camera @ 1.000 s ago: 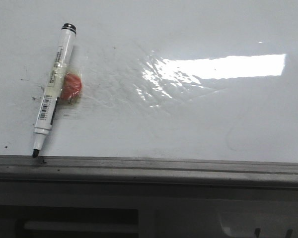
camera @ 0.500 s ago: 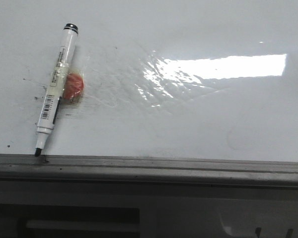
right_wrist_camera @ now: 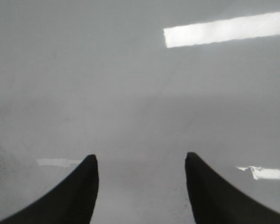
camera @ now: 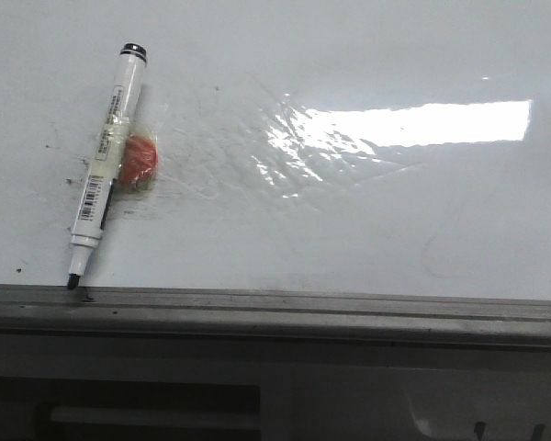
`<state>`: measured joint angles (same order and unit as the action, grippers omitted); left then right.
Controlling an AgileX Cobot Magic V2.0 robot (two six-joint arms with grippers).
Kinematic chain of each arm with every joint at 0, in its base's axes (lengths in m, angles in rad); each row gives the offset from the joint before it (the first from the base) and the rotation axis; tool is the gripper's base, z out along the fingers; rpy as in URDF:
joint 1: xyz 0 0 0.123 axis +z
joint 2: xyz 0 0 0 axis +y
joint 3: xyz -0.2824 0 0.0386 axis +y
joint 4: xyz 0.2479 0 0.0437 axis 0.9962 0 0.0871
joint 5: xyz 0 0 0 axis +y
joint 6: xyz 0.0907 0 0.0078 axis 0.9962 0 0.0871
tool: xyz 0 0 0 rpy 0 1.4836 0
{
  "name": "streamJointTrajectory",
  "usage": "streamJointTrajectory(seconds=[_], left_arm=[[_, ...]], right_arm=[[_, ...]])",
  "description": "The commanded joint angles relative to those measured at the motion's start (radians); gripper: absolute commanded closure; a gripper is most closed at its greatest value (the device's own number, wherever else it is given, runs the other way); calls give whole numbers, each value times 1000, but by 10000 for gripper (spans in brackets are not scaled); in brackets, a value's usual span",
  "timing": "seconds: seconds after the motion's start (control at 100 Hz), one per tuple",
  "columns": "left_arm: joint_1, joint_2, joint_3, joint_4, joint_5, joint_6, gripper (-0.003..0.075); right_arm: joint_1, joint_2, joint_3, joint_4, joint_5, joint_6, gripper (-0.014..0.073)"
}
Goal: Write number 8 on whiteboard
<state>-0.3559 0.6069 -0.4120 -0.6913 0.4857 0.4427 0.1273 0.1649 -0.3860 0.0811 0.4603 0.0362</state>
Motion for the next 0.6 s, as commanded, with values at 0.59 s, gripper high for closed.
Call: streamJointTrajectory(seconds=[0.59], left_arm=[[-313,297,-37,-131,-400,4,300]], right_arm=[[-5,23,-37,-8,-21,-6,227]])
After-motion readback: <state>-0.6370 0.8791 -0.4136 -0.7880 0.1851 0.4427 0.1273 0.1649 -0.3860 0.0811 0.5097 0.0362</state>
